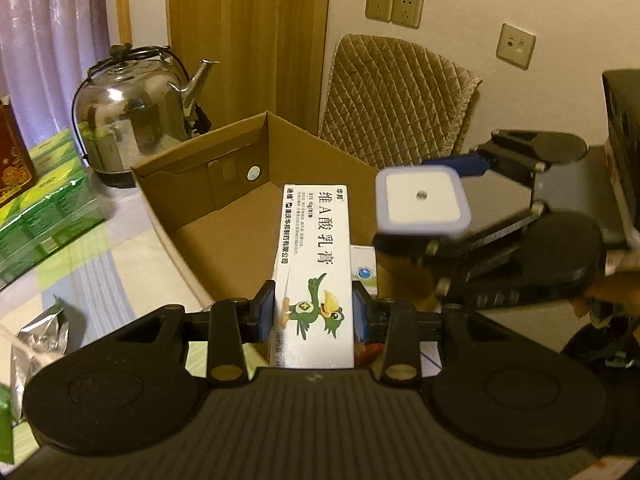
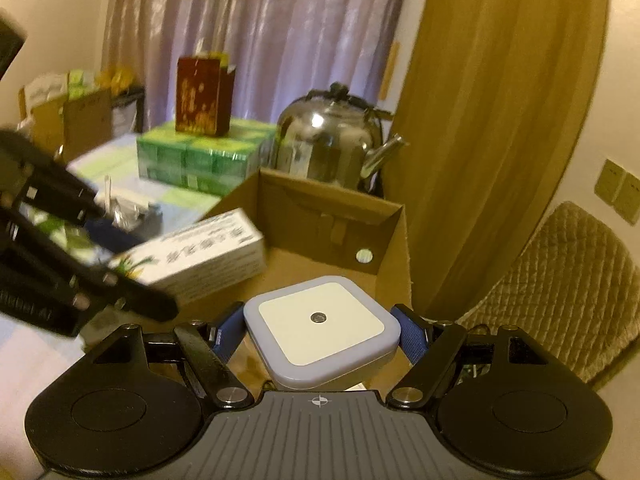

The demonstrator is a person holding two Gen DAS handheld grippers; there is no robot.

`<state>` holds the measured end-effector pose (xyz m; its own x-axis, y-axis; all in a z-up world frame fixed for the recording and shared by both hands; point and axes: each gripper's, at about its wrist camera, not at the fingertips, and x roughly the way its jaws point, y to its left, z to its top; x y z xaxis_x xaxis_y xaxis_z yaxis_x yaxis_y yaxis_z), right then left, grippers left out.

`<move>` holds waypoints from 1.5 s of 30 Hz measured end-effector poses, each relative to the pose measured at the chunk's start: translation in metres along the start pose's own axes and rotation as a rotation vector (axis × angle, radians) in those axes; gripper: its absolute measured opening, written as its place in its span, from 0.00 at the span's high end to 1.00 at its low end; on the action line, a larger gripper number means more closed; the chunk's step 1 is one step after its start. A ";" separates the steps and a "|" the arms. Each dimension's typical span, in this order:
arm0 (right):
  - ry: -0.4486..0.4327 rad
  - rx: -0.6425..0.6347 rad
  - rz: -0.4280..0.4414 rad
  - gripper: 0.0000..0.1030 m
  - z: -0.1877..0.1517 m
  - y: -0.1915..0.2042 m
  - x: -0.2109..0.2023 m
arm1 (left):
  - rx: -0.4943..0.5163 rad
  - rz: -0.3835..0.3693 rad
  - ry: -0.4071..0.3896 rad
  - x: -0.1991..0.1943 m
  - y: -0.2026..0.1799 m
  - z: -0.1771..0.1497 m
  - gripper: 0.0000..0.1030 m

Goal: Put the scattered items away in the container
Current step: 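Carry cream box and night light over the cardboard box with both grippers, then open both grippers to drop cream box and night light into cardboard box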

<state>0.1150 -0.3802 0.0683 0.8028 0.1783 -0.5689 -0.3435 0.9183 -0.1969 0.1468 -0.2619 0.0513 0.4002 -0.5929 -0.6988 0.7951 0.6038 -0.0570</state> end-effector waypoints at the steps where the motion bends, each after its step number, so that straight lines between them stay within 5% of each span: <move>1: 0.009 -0.018 0.001 0.27 -0.002 0.000 0.006 | -0.002 -0.004 0.006 0.005 0.001 0.002 0.68; 23: 0.223 -0.246 0.133 0.27 -0.008 0.002 0.073 | 0.023 -0.042 0.146 0.085 0.017 0.005 0.68; 45: 0.311 -0.214 0.171 0.27 -0.008 -0.002 0.088 | -0.003 -0.013 0.069 0.051 0.028 0.004 0.63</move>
<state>0.1829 -0.3688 0.0125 0.5514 0.1766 -0.8153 -0.5792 0.7844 -0.2219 0.1918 -0.2772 0.0173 0.3578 -0.5626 -0.7453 0.7984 0.5982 -0.0683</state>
